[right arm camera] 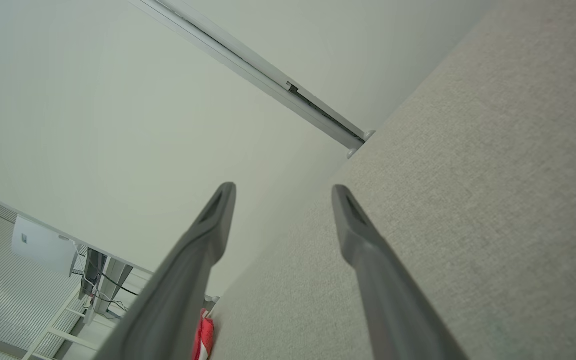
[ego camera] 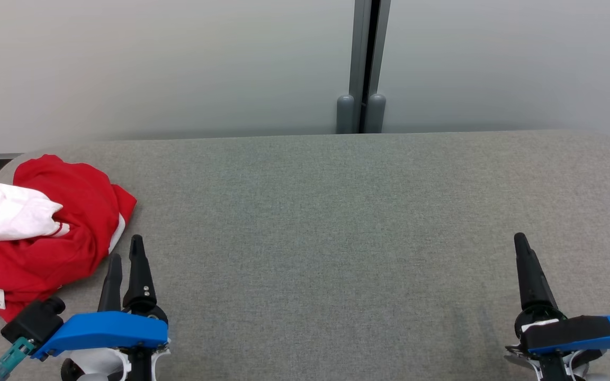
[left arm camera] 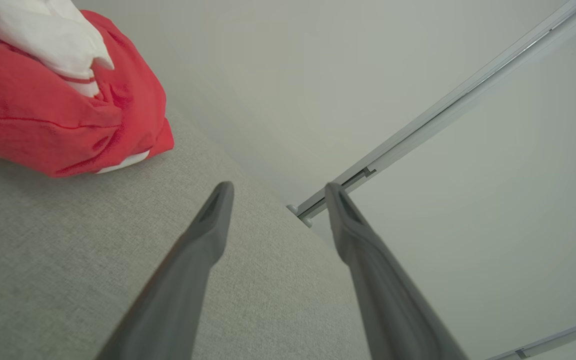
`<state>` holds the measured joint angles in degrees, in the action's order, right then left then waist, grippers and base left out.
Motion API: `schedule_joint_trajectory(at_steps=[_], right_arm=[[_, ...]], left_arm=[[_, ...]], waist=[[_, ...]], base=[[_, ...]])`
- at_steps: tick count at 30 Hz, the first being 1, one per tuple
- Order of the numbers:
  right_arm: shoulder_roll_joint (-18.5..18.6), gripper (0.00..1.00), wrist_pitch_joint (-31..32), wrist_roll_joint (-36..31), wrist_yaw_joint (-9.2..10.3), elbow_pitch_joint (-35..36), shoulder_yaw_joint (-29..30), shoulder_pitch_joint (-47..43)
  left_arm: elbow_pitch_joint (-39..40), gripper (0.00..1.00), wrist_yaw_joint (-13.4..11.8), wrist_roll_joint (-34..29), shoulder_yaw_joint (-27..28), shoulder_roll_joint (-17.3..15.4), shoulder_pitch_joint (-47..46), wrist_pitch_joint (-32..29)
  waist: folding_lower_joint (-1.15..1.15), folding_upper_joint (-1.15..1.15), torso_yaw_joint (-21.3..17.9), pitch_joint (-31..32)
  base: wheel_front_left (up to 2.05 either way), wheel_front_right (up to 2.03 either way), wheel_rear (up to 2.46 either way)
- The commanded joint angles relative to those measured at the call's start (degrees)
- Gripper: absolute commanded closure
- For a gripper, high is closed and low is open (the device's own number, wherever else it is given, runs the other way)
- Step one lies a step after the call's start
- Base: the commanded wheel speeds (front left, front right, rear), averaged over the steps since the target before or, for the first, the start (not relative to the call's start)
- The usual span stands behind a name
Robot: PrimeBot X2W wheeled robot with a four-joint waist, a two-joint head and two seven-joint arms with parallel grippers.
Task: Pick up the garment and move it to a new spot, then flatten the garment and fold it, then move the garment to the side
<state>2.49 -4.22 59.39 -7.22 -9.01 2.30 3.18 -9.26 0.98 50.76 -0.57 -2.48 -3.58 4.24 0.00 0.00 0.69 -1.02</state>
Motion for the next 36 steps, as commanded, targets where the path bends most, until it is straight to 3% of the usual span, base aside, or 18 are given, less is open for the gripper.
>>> schedule_joint_trajectory(at_steps=[1,36], right_arm=[[0.38,0.0,-0.67,-2.38,-0.24,1.16,-0.28,-0.17],[0.49,0.0,-6.13,-26.22,-0.28,2.46,-2.02,-1.77]], left_arm=[[0.68,0.0,-0.38,-2.93,-0.33,-0.42,-1.43,0.65],[-1.43,0.0,-3.57,-27.54,-3.3,-0.46,-1.55,6.09]], waist=[[0.0,0.0,0.04,0.0],[0.0,0.0,1.09,0.48]], base=[[0.0,0.0,0.0],[0.0,0.0,0.0]])
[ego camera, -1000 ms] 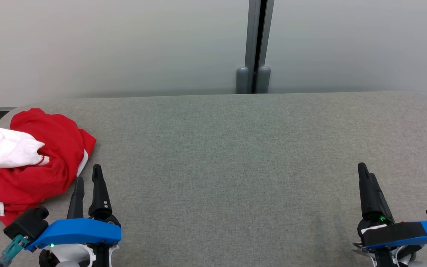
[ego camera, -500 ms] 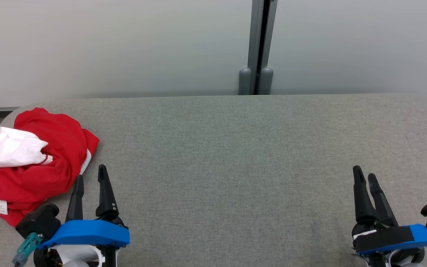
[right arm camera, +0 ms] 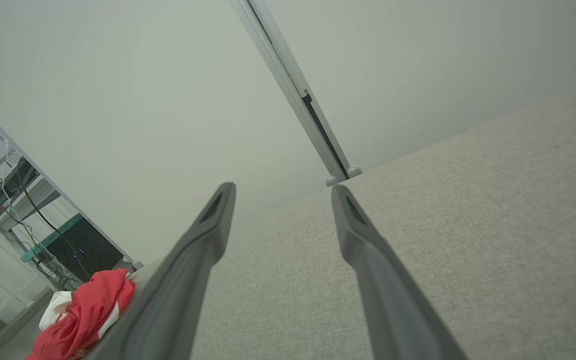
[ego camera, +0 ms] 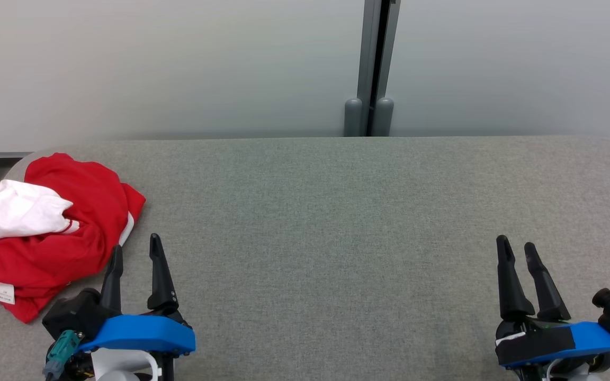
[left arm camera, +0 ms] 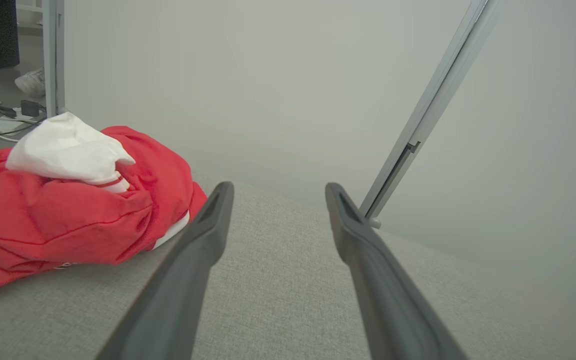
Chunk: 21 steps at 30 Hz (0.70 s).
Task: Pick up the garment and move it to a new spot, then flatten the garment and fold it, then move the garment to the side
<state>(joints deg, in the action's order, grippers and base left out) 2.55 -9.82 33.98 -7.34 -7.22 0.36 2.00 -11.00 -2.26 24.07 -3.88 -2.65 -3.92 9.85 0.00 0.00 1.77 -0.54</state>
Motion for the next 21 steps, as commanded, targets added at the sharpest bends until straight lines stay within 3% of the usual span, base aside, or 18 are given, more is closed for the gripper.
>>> schedule_joint_trajectory(at_steps=[1,21], right_arm=[[0.43,0.0,-0.63,-1.41,-0.17,0.69,-0.12,-0.62],[0.47,0.0,-3.08,-12.88,-0.18,0.45,-0.74,-1.28]], left_arm=[[0.23,0.0,-0.37,-1.39,-0.04,-0.29,-1.22,0.58],[-1.85,0.0,-2.39,-11.56,-1.55,-0.32,-1.45,3.04]], waist=[[0.0,0.0,0.03,0.02],[0.0,0.0,0.69,-0.05]], base=[[0.0,0.0,0.0],[0.0,0.0,0.0]])
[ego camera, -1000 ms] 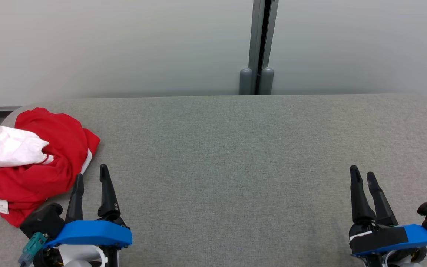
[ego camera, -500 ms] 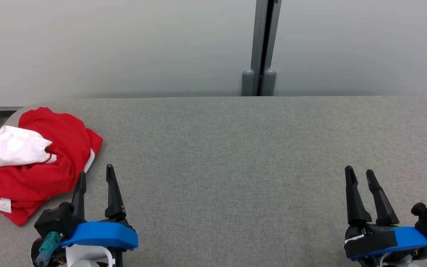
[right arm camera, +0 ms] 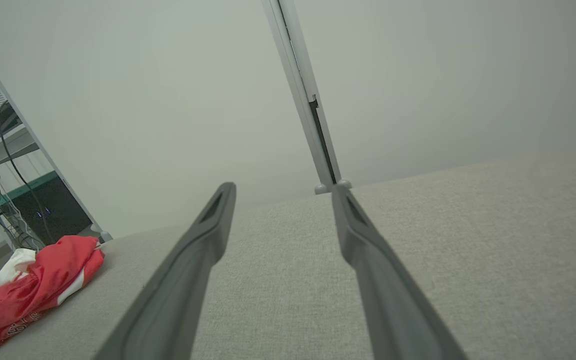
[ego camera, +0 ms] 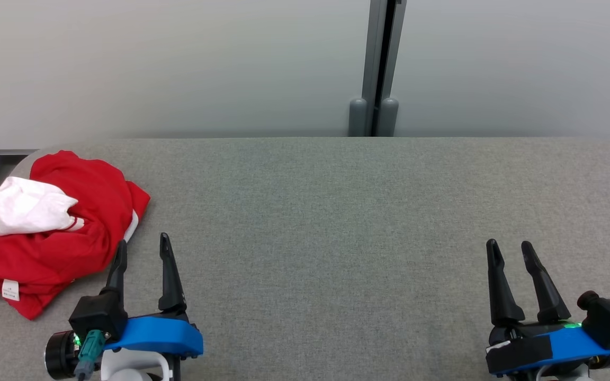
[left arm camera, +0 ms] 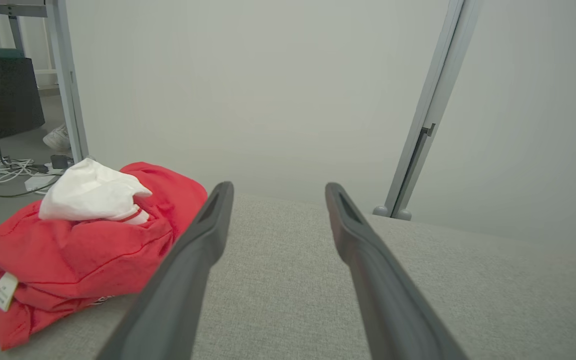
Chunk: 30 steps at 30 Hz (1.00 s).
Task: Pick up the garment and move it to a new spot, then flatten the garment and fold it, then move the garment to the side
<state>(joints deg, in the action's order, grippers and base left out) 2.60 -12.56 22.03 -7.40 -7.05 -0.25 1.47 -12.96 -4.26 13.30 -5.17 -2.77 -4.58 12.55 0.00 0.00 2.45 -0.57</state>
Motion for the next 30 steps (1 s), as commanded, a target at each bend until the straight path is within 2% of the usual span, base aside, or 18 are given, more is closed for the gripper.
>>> schedule_joint_trajectory(at_steps=[1,21,30], right_arm=[[0.43,0.0,-0.43,-1.46,-0.12,0.25,-0.17,-0.76],[0.46,0.0,-2.59,-10.38,-0.15,-1.27,-0.5,-0.54],[0.47,0.0,-2.71,-10.78,-0.16,-2.27,0.02,-0.43]], left_arm=[[0.03,0.0,-0.43,-1.27,-0.33,-0.2,-0.81,0.46],[-2.66,0.0,-1.56,-7.59,-2.1,-0.2,-1.36,2.01],[-2.67,0.0,-1.84,-6.2,-1.79,-0.19,-1.41,1.22]], waist=[[0.0,0.0,0.04,-0.03],[0.0,0.0,0.65,-0.6],[0.0,0.0,0.9,-0.59]], base=[[0.0,0.0,0.0],[0.0,0.0,0.0],[0.0,0.0,0.0]])
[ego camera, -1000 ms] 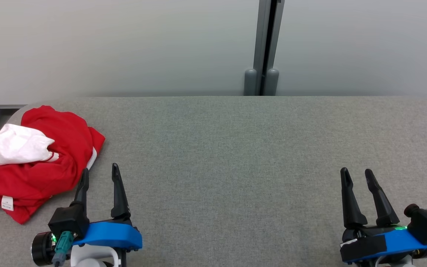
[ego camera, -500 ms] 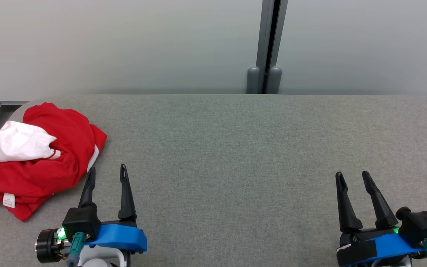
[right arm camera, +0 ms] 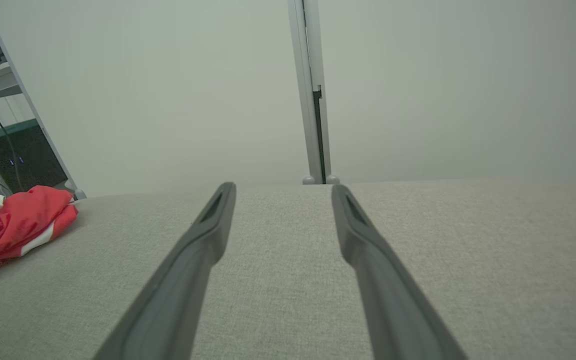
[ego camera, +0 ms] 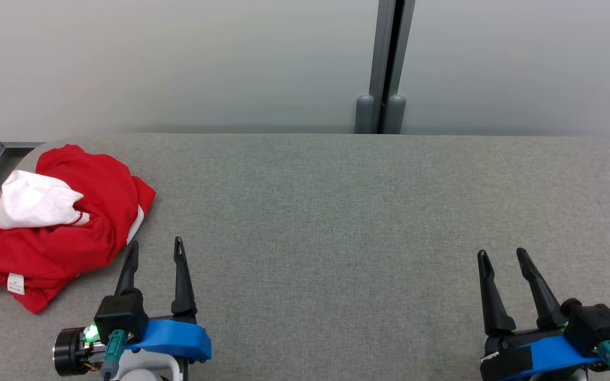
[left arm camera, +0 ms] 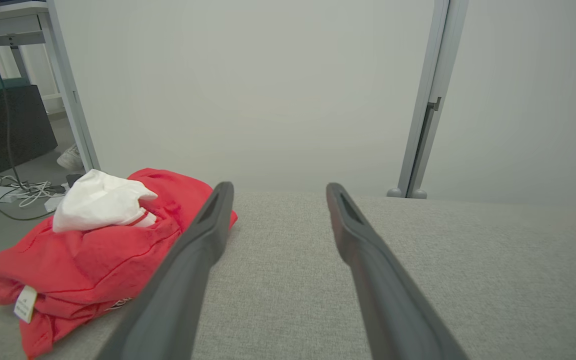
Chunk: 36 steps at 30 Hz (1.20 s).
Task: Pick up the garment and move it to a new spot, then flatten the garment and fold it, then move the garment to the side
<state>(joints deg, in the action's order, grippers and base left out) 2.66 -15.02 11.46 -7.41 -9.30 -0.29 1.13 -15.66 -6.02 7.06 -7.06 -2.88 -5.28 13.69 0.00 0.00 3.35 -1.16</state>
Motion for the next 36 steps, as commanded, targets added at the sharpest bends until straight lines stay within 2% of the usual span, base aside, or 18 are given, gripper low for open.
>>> schedule_joint_trajectory(at_steps=[1,14,19,26,36], right_arm=[[0.39,0.0,-0.24,-0.09,-0.15,-0.13,0.12,-0.09],[0.39,0.0,-0.23,0.11,-0.15,-1.46,0.2,0.21],[0.38,0.0,-0.23,-0.32,-0.15,-1.31,0.03,0.44],[0.37,0.0,-0.22,-0.95,-0.15,-1.33,-0.09,0.62],[0.36,0.0,0.02,-2.73,-0.15,-1.54,0.04,2.02]], left_arm=[[0.03,0.0,-0.1,0.16,0.13,-0.08,-0.64,-0.04],[-0.12,0.0,-0.45,1.16,-0.11,-0.82,-0.55,-0.54],[-0.13,0.0,-1.0,1.32,0.23,-1.19,-1.02,-0.28],[-0.25,0.0,-1.5,1.65,0.45,-1.64,-1.69,0.11],[-0.29,0.0,-1.86,2.6,1.25,-1.97,-2.19,0.82]], waist=[[0.0,0.0,0.01,0.01],[0.0,0.0,0.39,-0.09],[0.0,0.0,1.87,-0.5],[0.0,0.0,6.5,-1.26],[0.0,0.0,16.08,-2.8]], base=[[0.0,0.0,0.0],[0.0,0.0,0.0],[0.0,0.0,0.0],[0.0,0.0,0.0],[0.0,0.0,0.0]])
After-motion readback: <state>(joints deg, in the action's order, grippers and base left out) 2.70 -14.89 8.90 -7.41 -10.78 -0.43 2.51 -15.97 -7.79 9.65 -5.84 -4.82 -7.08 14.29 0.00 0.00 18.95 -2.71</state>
